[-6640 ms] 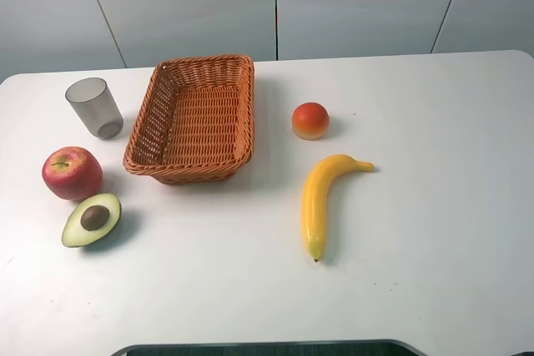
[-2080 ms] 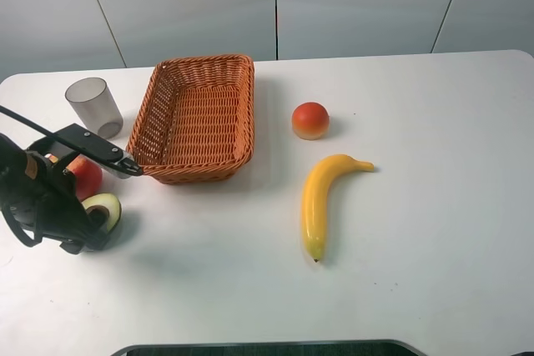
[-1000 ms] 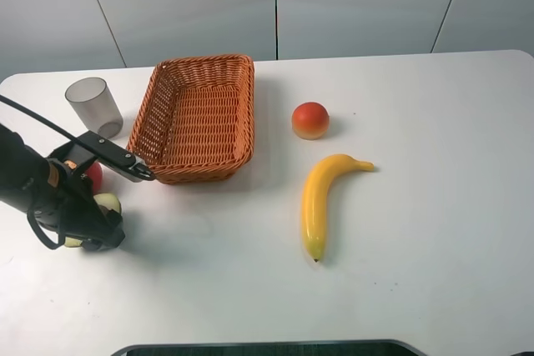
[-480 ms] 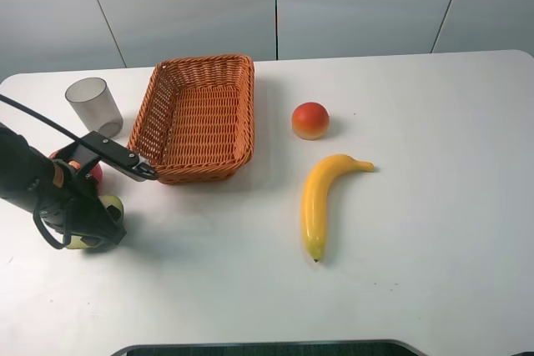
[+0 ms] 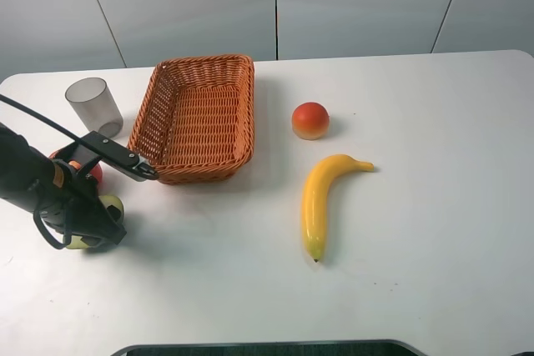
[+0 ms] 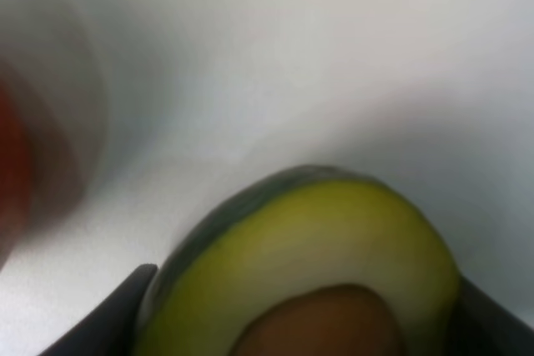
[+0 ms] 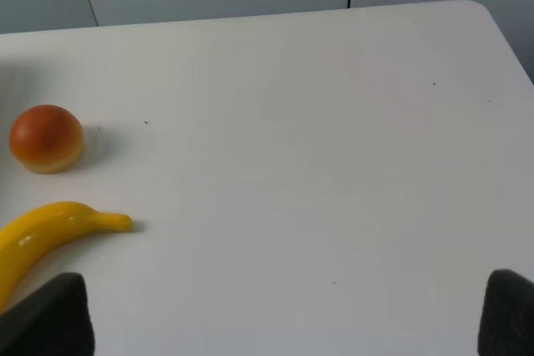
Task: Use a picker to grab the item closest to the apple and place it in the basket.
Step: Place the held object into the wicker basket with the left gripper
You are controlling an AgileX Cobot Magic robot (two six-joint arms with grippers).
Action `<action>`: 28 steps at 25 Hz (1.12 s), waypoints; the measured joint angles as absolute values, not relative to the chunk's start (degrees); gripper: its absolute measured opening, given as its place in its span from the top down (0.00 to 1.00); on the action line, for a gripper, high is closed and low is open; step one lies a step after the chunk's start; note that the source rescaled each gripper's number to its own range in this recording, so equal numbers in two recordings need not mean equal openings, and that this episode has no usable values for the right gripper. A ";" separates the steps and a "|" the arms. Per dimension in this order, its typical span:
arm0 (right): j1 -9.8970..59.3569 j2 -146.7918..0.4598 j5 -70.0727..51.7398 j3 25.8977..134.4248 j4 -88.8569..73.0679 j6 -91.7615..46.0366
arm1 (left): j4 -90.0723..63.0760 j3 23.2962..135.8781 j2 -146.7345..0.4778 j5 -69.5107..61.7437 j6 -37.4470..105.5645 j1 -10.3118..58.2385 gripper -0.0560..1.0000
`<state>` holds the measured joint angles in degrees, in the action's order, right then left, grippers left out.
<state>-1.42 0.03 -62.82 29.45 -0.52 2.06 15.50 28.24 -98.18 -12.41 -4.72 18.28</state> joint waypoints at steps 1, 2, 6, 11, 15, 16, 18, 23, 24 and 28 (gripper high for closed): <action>-1.42 0.03 -62.82 29.45 -0.52 2.06 | 15.50 28.24 -98.18 -12.41 -4.72 18.28 0.94; -1.42 0.03 -62.82 29.45 -0.52 2.06 | 15.50 28.24 -98.18 -12.41 -4.72 18.28 0.94; -1.42 0.03 -62.82 29.45 -0.52 2.06 | 15.50 28.24 -98.28 -11.73 -4.72 18.28 0.94; -1.42 0.03 -62.82 29.45 -0.52 2.06 | 15.50 28.24 -98.28 -10.98 -4.72 18.28 0.94; -1.42 0.03 -62.82 29.45 -0.52 2.06 | 15.50 28.24 -97.56 -11.31 -4.72 18.28 0.94; -1.42 0.03 -62.82 29.45 -0.52 2.06 | 15.50 28.24 -96.76 -11.67 -4.72 18.28 0.94; -1.42 0.03 -62.82 29.45 -0.52 2.06 | 15.62 28.24 -94.43 -12.57 -4.72 18.28 0.94; -1.42 0.03 -62.82 29.45 -0.52 2.06 | 15.34 28.82 -85.63 -19.29 -5.41 18.81 0.94; -1.42 0.03 -62.82 29.45 -0.52 2.06 | 14.90 29.51 -84.24 -20.77 -5.53 19.27 0.94; -1.42 0.03 -62.82 29.45 -0.52 2.18 | 10.74 33.29 -79.65 -27.91 -5.75 20.73 0.94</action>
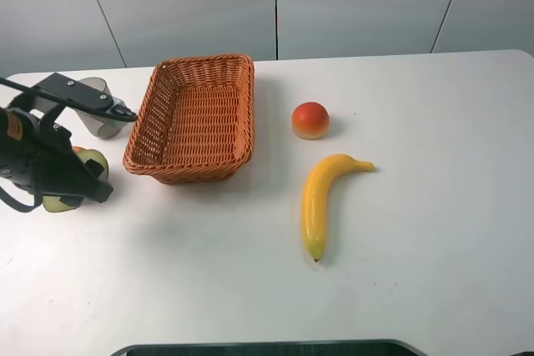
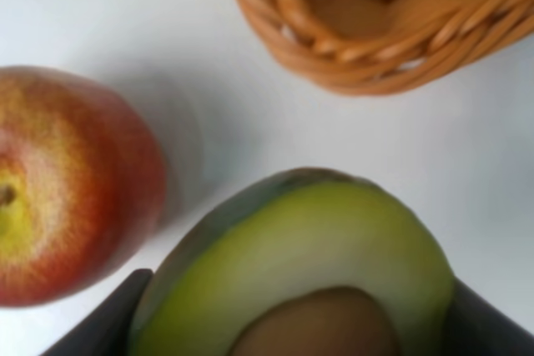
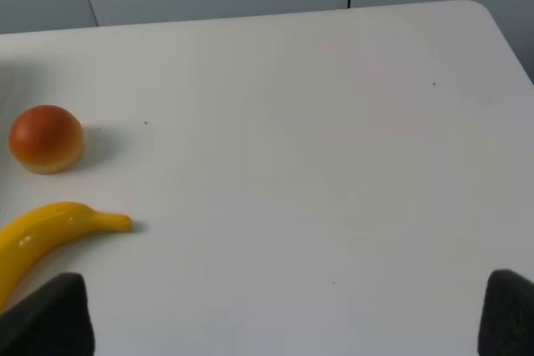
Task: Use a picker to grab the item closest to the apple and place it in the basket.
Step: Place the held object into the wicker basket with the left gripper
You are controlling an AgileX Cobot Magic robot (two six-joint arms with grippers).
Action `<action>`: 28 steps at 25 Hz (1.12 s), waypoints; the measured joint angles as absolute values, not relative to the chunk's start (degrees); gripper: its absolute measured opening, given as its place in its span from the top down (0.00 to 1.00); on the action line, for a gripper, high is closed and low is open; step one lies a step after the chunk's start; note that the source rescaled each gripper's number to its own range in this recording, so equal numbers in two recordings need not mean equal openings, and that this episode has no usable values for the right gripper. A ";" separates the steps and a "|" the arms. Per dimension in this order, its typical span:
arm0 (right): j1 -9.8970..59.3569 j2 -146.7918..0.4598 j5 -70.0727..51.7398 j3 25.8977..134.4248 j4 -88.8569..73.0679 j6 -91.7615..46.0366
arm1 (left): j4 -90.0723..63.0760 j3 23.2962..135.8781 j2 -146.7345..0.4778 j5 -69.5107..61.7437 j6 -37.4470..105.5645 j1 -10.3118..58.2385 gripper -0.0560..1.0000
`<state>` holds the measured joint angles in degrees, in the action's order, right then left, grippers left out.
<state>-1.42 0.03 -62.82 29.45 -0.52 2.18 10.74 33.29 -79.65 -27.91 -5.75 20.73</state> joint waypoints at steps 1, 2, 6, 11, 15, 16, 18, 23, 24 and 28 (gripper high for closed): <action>-1.42 0.03 -62.82 29.45 -0.52 2.18 | 9.27 34.45 -79.24 -29.77 -5.75 20.83 0.94; -1.42 0.03 -62.82 29.45 -0.52 2.18 | 7.76 35.53 -78.99 -31.67 -5.75 20.96 0.94; -1.42 0.03 -62.82 29.45 -0.52 2.18 | 3.39 41.77 -79.54 -36.98 -5.75 21.08 0.94; -1.42 0.03 -62.82 29.45 -0.52 2.18 | 0.91 51.15 -84.63 -38.96 -9.49 21.08 0.94; -1.42 0.03 -62.82 29.45 -0.52 2.18 | 0.00 58.66 -91.74 -39.18 -13.71 21.47 0.94; -1.42 0.03 -62.82 29.45 -0.52 2.18 | 0.00 60.23 -93.73 -39.18 -14.14 21.87 0.94; -1.42 0.03 -62.82 29.45 -0.52 2.18 | 0.00 63.91 -97.25 -39.18 -15.01 22.89 0.94; -1.42 0.03 -62.82 29.45 -0.52 2.18 | 0.00 70.92 -105.83 -38.59 -17.81 24.63 0.94; -1.42 0.03 -62.82 29.45 -0.52 2.18 | 0.00 72.02 -107.34 -38.04 -18.19 24.91 0.94; -1.42 0.03 -62.82 29.45 -0.52 2.18 | 0.00 74.28 -111.38 -35.03 -21.76 25.81 0.94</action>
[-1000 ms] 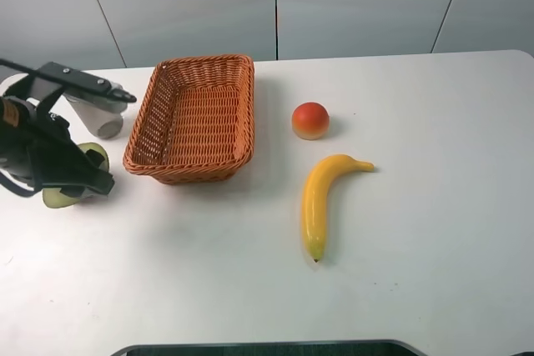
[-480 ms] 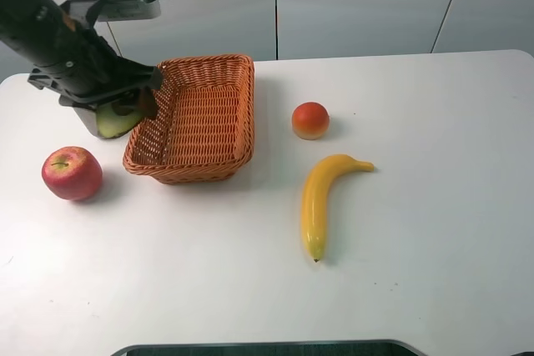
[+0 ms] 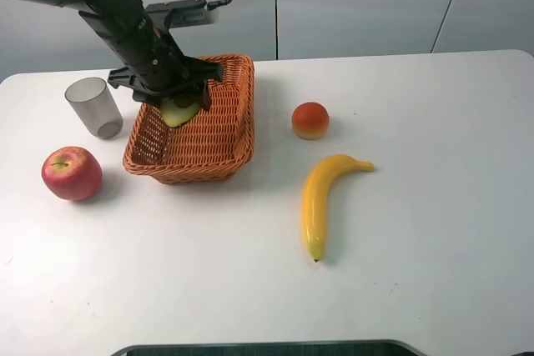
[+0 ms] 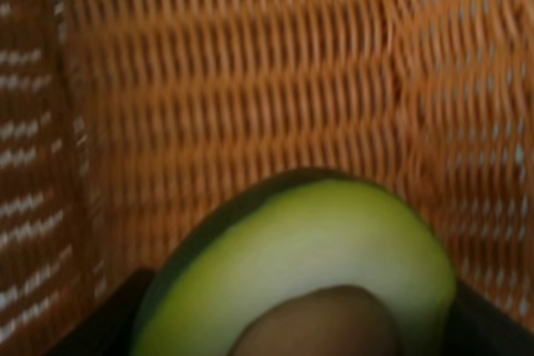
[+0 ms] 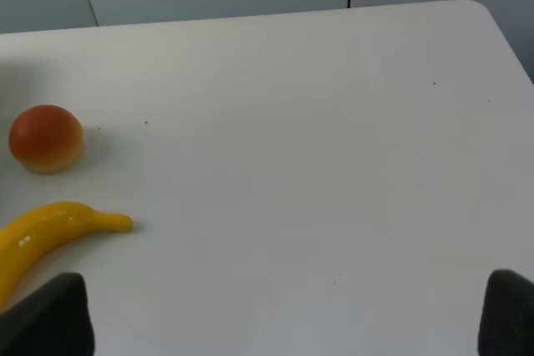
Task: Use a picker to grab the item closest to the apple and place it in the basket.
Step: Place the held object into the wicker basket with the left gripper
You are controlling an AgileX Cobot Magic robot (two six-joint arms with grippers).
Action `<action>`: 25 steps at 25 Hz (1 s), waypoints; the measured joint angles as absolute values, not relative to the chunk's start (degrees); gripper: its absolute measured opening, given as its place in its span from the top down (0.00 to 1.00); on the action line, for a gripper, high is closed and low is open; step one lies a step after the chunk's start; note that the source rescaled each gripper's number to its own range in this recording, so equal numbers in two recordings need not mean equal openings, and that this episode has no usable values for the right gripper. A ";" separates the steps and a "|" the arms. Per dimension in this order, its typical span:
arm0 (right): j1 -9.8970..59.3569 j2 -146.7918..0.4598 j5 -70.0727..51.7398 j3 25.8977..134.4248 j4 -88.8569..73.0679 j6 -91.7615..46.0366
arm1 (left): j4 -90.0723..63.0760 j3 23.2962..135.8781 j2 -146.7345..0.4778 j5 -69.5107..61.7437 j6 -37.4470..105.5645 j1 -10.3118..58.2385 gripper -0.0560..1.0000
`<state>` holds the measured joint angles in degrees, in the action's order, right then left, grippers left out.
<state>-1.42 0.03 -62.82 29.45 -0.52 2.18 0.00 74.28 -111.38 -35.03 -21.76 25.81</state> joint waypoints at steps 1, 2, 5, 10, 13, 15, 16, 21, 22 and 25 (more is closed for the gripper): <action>-1.42 0.03 -62.82 29.45 -0.52 2.18 | 0.37 74.38 -111.80 -33.46 -22.62 25.96 0.94; -1.42 0.03 -62.82 29.45 -0.52 2.18 | 0.37 74.43 -112.24 -32.08 -23.35 26.00 0.94; -1.42 0.03 -62.82 29.45 -0.52 2.18 | 0.67 74.43 -113.20 -29.15 -24.73 26.00 0.94; -1.42 0.03 -62.82 29.45 -0.52 2.18 | 0.79 74.52 -115.81 -27.80 -25.32 26.00 0.94; -1.42 0.03 -62.82 29.45 -0.52 2.18 | 0.90 74.52 -117.30 -27.81 -25.32 26.00 0.95; -1.42 0.03 -62.82 29.45 -0.52 2.18 | 0.90 74.52 -117.55 -27.81 -25.32 26.00 0.95; -1.42 0.03 -62.82 29.45 -0.52 2.18 | 0.90 74.52 -117.55 -27.81 -25.32 26.00 0.95; -1.42 0.03 -62.82 29.45 -0.52 2.18 | 0.90 74.52 -117.64 -28.20 -25.32 26.00 0.27; -1.42 0.03 -62.82 29.45 -0.52 2.18 | 0.90 74.52 -117.64 -28.20 -25.32 26.00 0.14; -1.42 0.03 -62.82 29.45 -0.52 2.18 | 0.90 74.52 -117.64 -28.46 -25.32 26.00 0.03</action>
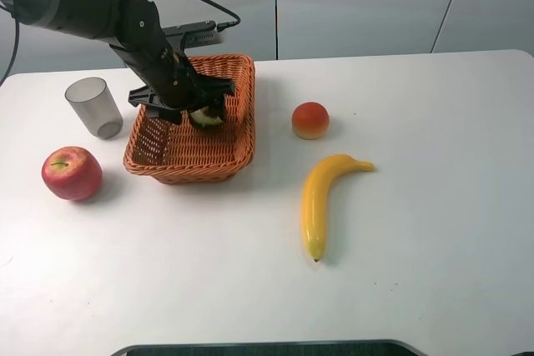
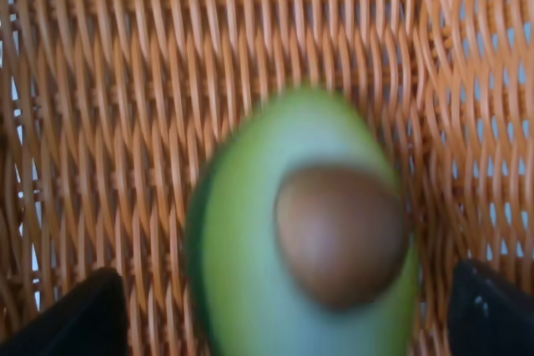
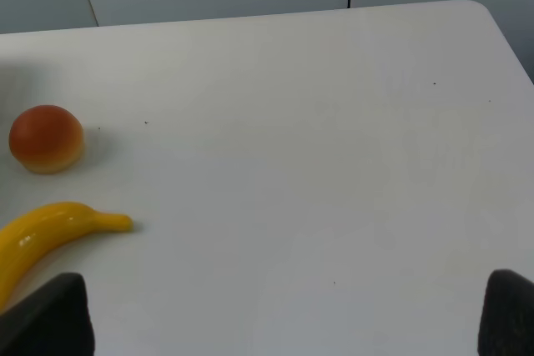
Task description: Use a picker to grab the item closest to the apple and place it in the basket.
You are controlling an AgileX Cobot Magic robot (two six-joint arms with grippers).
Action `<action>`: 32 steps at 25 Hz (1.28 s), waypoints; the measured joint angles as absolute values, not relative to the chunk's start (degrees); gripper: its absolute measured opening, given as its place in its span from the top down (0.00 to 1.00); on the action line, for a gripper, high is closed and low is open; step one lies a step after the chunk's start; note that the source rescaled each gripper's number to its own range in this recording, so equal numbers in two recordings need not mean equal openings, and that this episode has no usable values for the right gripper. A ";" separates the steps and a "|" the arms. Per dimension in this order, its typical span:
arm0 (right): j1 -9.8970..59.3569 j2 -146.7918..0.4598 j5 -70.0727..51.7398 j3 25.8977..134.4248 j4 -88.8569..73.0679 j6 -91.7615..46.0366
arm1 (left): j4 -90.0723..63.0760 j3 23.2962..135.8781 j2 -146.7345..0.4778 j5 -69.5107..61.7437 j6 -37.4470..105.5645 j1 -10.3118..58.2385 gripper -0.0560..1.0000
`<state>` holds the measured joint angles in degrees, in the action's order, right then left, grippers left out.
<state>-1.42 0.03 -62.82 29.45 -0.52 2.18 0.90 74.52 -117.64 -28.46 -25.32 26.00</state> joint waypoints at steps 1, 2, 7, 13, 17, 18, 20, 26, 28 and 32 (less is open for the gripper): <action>-1.42 0.03 -62.82 29.45 -0.52 2.18 | 0.90 74.52 -117.64 -28.60 -25.32 26.00 0.03; -1.42 0.03 -62.82 29.45 -0.52 2.18 | 0.90 74.52 -117.51 -28.70 -25.32 26.00 0.03; -1.42 0.03 -62.82 29.45 -0.52 2.18 | 1.64 75.44 -114.38 -30.16 -25.32 26.09 0.02; -1.42 0.03 -62.82 29.45 -0.52 2.18 | 3.11 75.59 -106.65 -37.03 -21.38 26.09 0.01; -1.42 0.03 -62.82 29.45 -0.52 2.18 | 4.53 75.59 -100.45 -41.36 -18.60 25.89 0.01; -1.42 0.03 -62.82 29.45 -0.52 2.18 | 4.79 75.59 -98.87 -42.11 -18.37 25.89 0.01; -1.42 0.03 -62.82 29.45 -0.52 2.18 | 4.91 75.59 -96.14 -44.09 -17.99 25.86 0.01; -1.42 0.03 -62.82 29.45 -0.52 2.18 | 4.91 72.61 -88.43 -47.55 -16.63 24.19 0.01; -1.42 0.03 -62.82 29.45 -0.52 2.18 | 4.91 69.77 -85.33 -47.68 -16.35 22.84 0.01; -1.42 0.03 -62.82 29.45 -0.52 2.18 | 4.76 62.75 -78.12 -48.27 -14.71 19.56 0.01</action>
